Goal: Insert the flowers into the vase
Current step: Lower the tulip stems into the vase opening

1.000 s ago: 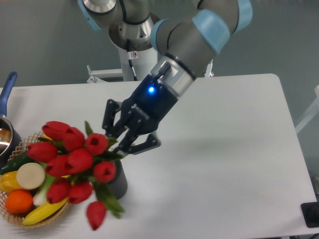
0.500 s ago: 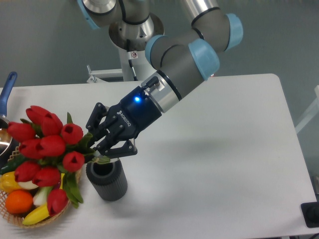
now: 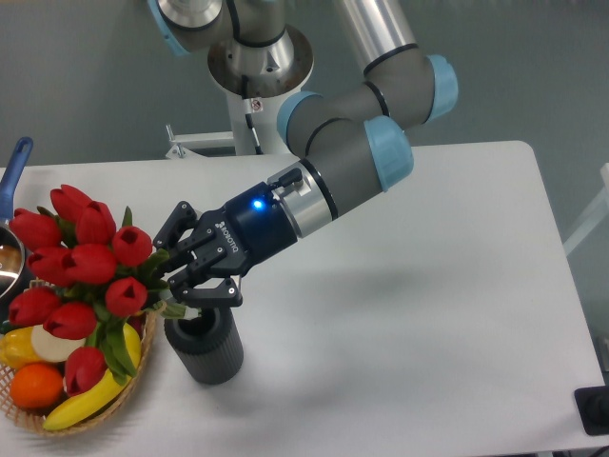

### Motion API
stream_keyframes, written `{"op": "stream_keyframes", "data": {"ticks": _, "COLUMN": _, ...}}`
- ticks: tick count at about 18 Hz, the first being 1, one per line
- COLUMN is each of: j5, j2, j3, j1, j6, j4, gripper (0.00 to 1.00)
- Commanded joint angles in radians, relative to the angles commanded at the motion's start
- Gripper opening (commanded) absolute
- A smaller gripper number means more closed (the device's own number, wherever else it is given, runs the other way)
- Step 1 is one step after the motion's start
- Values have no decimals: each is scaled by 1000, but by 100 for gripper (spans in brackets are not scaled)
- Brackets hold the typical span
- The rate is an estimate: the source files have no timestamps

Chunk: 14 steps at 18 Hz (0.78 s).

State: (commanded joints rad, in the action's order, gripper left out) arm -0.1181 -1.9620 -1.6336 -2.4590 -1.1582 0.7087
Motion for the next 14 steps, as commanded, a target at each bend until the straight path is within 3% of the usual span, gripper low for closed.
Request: {"op": "stream_keyframes", "data": {"ticks": 14, "j5": 32, "j2": -38, "j3": -80, "j1": -23, "j6": -81, "j4": 0, "gripper": 28}}
